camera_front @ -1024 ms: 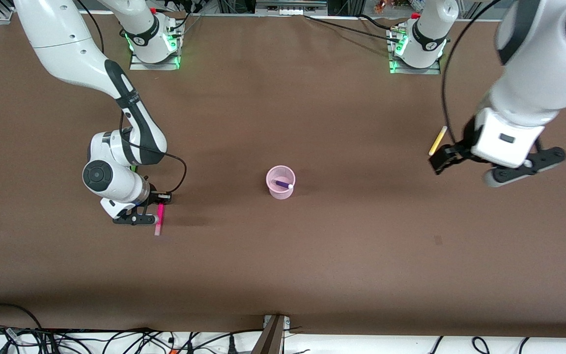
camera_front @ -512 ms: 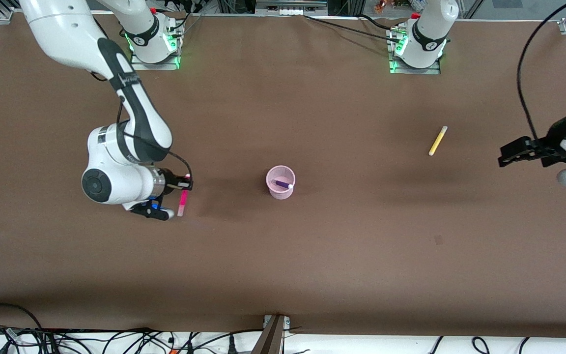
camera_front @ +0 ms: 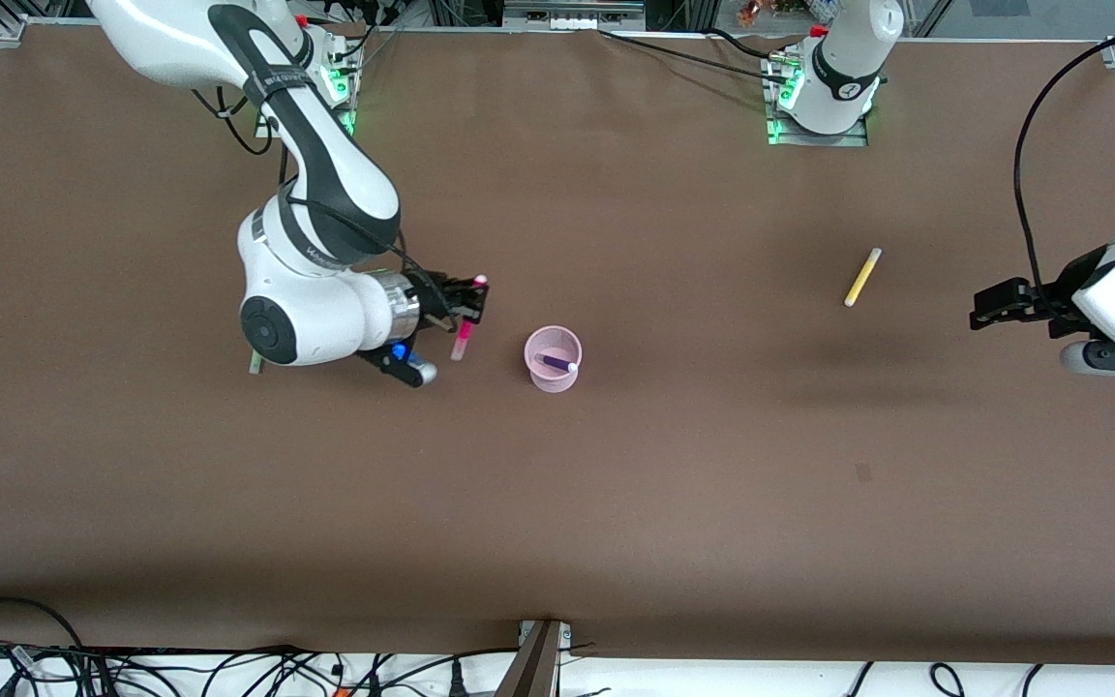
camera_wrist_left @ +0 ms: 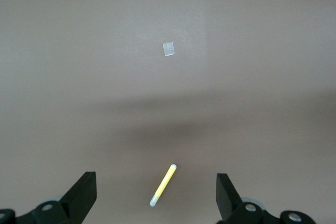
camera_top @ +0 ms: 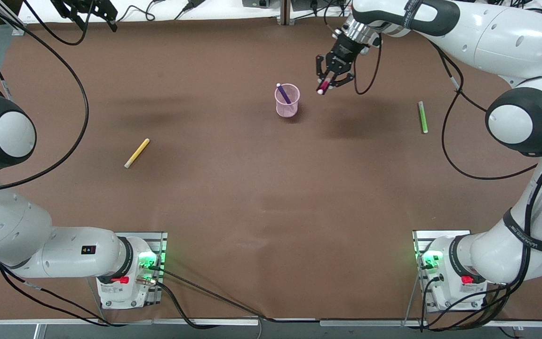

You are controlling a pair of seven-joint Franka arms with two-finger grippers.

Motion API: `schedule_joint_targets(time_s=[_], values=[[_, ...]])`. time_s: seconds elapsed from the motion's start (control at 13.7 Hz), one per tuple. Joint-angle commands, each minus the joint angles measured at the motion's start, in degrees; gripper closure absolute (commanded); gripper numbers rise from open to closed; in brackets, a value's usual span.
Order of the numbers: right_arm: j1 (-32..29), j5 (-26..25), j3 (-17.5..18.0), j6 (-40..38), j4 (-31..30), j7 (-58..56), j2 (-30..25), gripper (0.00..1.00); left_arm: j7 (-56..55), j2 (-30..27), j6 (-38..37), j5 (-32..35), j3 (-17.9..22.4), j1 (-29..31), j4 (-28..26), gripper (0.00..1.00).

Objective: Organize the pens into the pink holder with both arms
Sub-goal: 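Carry the pink marker over the holder with the right gripper and lower it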

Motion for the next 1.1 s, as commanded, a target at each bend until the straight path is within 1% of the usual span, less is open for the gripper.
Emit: schedule_joint_targets(time_s=[0.0, 0.22, 0.37, 0.59, 0.8, 1.02], values=[[2.5, 4.0, 0.7, 3.4, 0.4, 6.8, 0.5, 1.00, 1.2, -3.3, 2.3, 0.1, -0.2, -0.1, -4.5, 0.00], [5.9, 6.9, 0.7, 8.3, 0.4, 8.0, 1.7, 1.00, 0.9, -2.7, 2.3, 0.0, -0.2, -0.1, -4.5, 0.00], [8.1, 6.9, 0.7, 11.5, 0.5, 10.4, 2.8, 1.00, 0.6, -2.7, 2.3, 0.0, -0.2, -0.3, -4.5, 0.00], [8.6, 7.0, 0.8, 13.0, 1.1, 10.6, 4.1, 1.00, 0.5, -2.7, 2.3, 0.0, -0.2, -0.5, -4.4, 0.00], [9.8, 6.7, 0.7, 13.5, 5.9, 10.5, 7.4, 1.00, 0.4, -2.7, 2.3, 0.0, -0.2, -0.6, -4.4, 0.00], [10.0, 6.4, 0.6, 13.8, 8.2, 9.9, 9.9, 1.00, 0.4, -2.7, 2.3, 0.0, -0.2, -0.6, -4.4, 0.00]])
